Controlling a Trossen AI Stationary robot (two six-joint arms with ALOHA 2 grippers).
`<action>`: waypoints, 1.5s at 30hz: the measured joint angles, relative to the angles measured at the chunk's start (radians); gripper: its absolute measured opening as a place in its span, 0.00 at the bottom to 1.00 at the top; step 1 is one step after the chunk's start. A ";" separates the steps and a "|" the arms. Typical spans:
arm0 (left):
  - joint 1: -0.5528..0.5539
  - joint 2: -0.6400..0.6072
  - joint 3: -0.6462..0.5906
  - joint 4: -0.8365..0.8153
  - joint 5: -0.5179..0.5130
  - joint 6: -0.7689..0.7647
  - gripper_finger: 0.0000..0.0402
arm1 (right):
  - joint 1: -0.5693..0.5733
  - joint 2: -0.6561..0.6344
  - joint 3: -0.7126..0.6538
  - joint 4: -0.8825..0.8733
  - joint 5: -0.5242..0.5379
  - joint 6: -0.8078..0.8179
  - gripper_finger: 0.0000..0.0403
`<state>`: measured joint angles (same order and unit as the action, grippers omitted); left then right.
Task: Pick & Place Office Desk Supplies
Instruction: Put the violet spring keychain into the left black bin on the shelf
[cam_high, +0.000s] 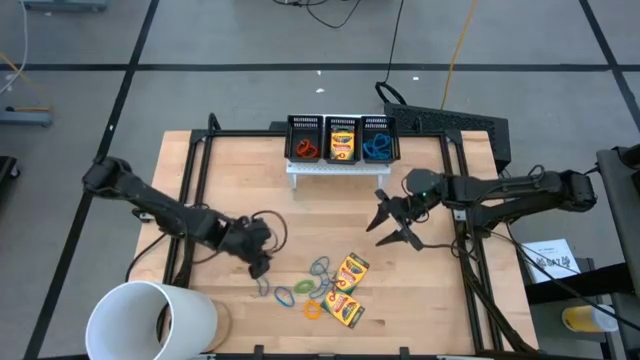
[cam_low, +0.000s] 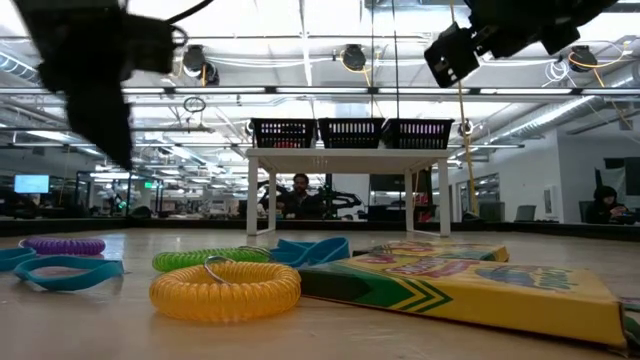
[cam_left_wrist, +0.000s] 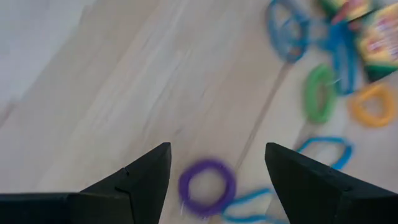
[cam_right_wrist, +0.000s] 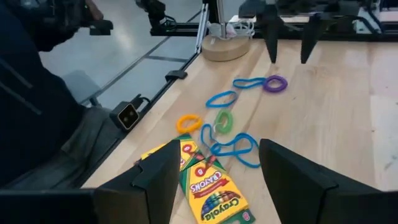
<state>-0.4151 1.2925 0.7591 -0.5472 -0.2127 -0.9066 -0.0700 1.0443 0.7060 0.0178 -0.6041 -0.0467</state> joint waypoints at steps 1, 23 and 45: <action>-0.019 0.007 -0.004 -0.020 -0.012 -0.037 0.67 | 0.000 0.000 -0.008 0.015 0.000 0.000 0.52; -0.091 0.286 -0.059 0.033 -0.035 -0.062 0.65 | 0.000 -0.005 -0.051 0.069 0.000 -0.021 0.52; -0.089 0.278 -0.058 0.080 -0.081 -0.018 0.03 | 0.000 -0.005 -0.051 0.065 0.001 -0.026 0.52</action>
<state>-0.5041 1.5702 0.7010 -0.4673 -0.2937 -0.9241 -0.0700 1.0393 0.6552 0.0830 -0.6033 -0.0723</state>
